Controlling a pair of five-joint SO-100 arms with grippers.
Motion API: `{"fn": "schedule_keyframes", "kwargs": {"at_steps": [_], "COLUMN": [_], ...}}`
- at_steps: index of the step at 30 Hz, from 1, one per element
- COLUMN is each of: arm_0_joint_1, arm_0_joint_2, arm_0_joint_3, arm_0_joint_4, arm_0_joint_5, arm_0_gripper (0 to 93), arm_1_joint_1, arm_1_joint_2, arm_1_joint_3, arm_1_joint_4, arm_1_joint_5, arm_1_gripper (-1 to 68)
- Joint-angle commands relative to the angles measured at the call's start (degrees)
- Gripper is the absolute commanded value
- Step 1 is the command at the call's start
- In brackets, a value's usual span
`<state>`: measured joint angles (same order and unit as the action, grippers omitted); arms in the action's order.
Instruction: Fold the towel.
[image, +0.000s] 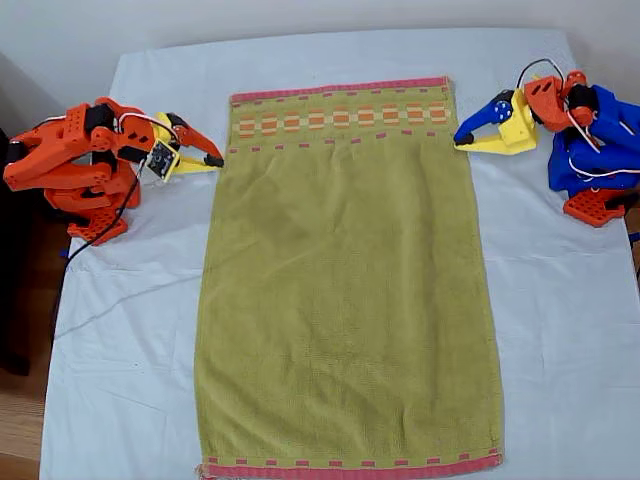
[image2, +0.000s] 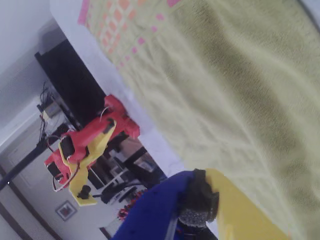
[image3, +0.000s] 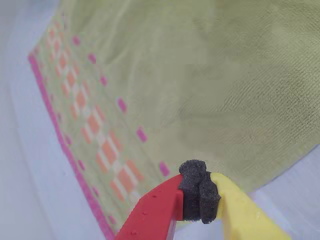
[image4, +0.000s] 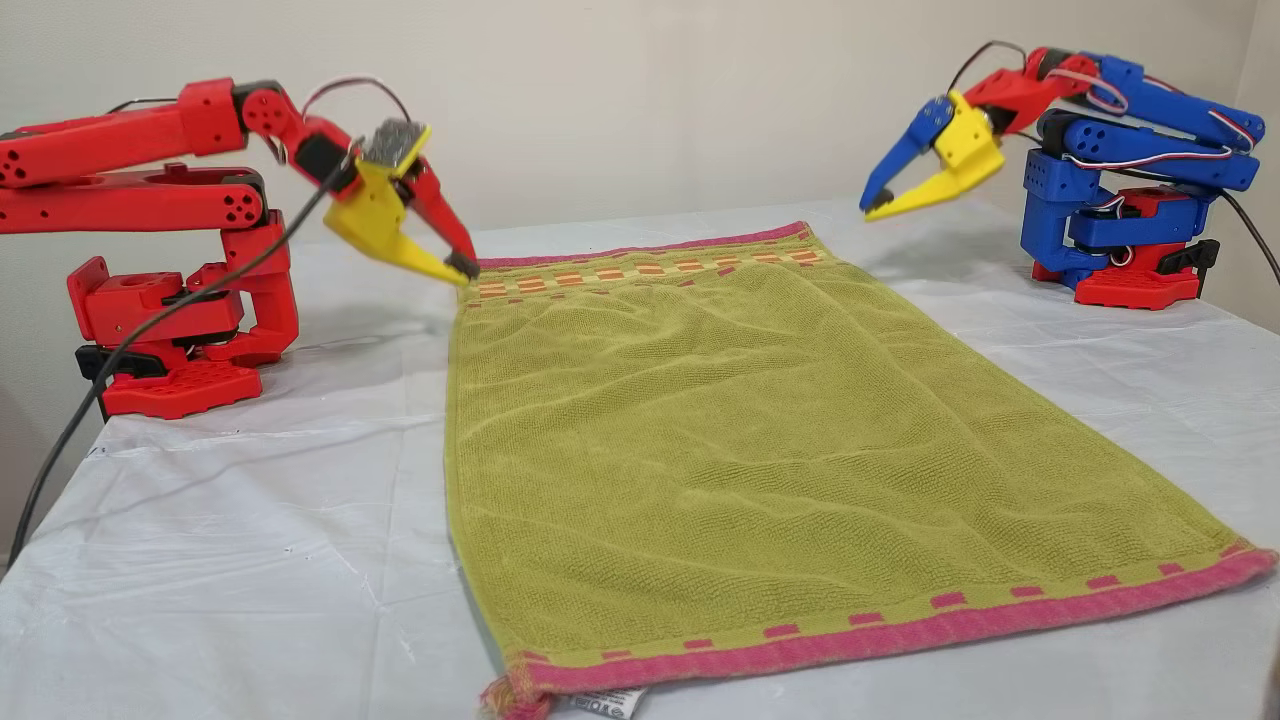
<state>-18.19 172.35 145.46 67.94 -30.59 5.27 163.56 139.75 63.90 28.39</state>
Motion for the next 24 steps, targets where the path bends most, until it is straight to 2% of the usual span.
{"fn": "schedule_keyframes", "kwargs": {"at_steps": [1,4,8,13,17,19,20,21,24], "arm_0_joint_1": [-2.37,-3.96,-6.86,-7.56,-7.65,-7.21,-7.38,-7.91,-8.88], "arm_0_joint_2": [-11.07,-21.62,-36.12,-46.76,-60.56,-65.21,-67.59,-72.07,-75.85], "arm_0_joint_3": [-15.03,-23.55,-37.27,-51.94,-68.38,-74.44,-77.43,-83.06,-86.84], "arm_0_joint_4": [3.69,7.65,18.28,25.4,36.74,40.34,42.45,47.99,50.54], "arm_0_joint_5": [-5.36,-11.16,-18.98,-23.64,-24.52,-25.14,-26.72,-29.09,-29.0], "arm_0_gripper": [0.1,0.1,0.1,0.1,1.2,9.3,22.8,27.7,25.5], "arm_1_joint_1": [-2.64,-2.64,0.62,3.34,4.22,4.48,4.57,4.92,6.06], "arm_1_joint_2": [-29.79,-39.11,-47.64,-56.25,-68.73,-73.04,-74.18,-75.59,-77.61], "arm_1_joint_3": [-29.88,-41.75,-56.34,-72.6,-94.04,-101.51,-103.54,-105.82,-108.63], "arm_1_joint_4": [3.25,6.59,15.91,27.16,38.5,39.11,39.11,39.11,39.11], "arm_1_joint_5": [-1.58,-0.44,8.96,14.33,15.47,15.47,15.03,14.59,13.62], "arm_1_gripper": [0.0,0.0,0.7,6.9,6.7,6.5,6.5,6.4,6.3]}}
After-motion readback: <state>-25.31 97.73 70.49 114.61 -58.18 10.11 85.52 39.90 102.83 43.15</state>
